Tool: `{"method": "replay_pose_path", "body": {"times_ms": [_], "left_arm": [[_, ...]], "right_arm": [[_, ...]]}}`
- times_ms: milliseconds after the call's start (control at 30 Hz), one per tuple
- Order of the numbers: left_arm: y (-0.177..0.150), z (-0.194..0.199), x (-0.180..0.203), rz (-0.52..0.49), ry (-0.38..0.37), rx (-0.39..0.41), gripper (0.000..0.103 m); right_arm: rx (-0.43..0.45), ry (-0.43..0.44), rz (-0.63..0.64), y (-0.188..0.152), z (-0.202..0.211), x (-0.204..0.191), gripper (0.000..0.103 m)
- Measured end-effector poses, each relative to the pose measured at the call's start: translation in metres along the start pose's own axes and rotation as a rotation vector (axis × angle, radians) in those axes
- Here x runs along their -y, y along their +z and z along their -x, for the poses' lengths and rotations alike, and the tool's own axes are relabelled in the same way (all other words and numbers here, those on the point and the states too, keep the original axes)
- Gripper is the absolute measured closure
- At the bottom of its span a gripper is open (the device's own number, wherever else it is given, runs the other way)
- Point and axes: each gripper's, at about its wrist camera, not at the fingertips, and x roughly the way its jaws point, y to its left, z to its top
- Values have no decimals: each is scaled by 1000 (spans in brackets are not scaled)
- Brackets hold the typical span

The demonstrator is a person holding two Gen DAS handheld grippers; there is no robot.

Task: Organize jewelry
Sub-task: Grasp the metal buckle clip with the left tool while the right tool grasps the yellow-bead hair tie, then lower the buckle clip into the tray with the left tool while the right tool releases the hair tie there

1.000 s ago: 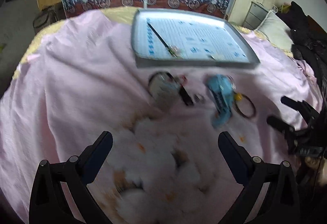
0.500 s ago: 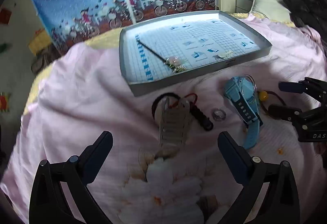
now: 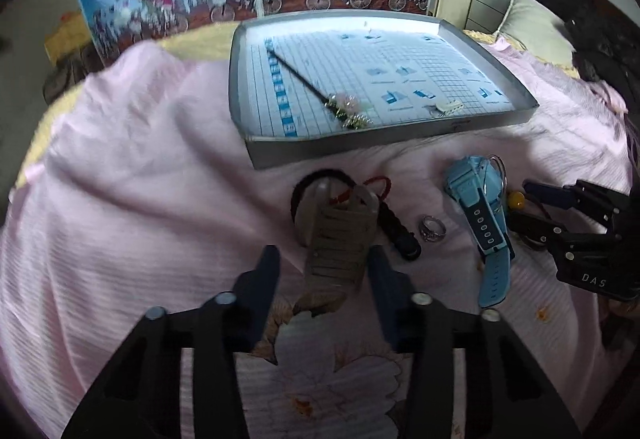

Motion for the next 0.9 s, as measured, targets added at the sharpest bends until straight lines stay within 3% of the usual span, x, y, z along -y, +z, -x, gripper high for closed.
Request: {"method": "replay_pose_path", "body": {"times_ms": [67, 233, 467, 633, 900], "left_arm": [[0, 3, -3, 22, -19, 3, 76], [-2, 10, -2, 26, -34, 9, 76], [-4, 20, 2, 106, -189, -24, 77], [-6, 21, 4, 136, -225, -40, 77], [-4, 39, 4, 175, -313, 4, 77]], "right_arm": [[-3, 7, 1, 0, 0, -1, 66], [-21, 24, -6, -1, -2, -2, 87], [-36, 51, -49, 1, 3, 2, 89], [-4, 59, -103, 4, 14, 10, 89], [89, 112, -182, 10, 37, 24, 89]]}}
